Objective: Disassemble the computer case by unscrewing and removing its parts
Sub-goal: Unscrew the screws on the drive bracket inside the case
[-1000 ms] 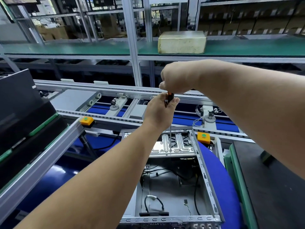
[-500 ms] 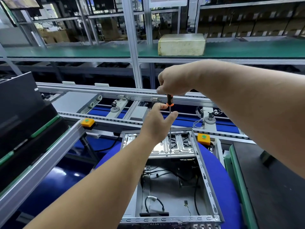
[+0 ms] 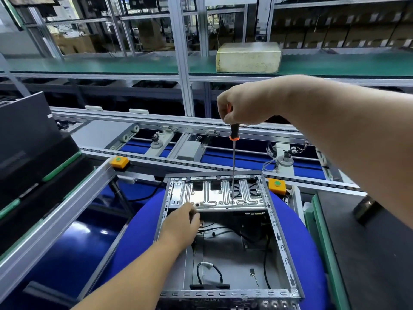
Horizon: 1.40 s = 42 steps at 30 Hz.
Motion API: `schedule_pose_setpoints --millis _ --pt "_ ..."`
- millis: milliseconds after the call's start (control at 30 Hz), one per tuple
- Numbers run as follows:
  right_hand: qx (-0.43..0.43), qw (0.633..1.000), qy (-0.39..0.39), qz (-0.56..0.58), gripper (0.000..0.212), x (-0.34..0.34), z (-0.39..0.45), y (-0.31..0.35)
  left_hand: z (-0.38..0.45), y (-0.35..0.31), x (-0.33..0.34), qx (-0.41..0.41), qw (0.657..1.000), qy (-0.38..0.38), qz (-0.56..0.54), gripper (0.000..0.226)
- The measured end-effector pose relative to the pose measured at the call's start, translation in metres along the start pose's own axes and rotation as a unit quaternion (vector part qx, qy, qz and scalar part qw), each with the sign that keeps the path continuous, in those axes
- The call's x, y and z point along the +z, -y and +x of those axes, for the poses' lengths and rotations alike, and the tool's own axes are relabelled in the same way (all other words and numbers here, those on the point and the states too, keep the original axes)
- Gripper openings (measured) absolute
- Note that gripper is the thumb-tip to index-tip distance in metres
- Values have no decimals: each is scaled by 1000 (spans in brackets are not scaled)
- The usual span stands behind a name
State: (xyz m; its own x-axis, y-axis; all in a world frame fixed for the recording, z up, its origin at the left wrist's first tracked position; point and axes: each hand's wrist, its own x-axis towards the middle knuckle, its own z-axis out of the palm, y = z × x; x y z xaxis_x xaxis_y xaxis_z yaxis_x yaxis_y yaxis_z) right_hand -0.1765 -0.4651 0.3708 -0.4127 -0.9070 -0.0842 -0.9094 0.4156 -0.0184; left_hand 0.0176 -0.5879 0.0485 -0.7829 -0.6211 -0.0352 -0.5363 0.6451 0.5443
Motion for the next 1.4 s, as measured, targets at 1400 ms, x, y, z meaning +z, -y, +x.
schedule_pose_setpoints --millis 1400 --pt "28 988 -30 -148 34 9 -1 -6 -8 1 13 32 998 -10 58 14"
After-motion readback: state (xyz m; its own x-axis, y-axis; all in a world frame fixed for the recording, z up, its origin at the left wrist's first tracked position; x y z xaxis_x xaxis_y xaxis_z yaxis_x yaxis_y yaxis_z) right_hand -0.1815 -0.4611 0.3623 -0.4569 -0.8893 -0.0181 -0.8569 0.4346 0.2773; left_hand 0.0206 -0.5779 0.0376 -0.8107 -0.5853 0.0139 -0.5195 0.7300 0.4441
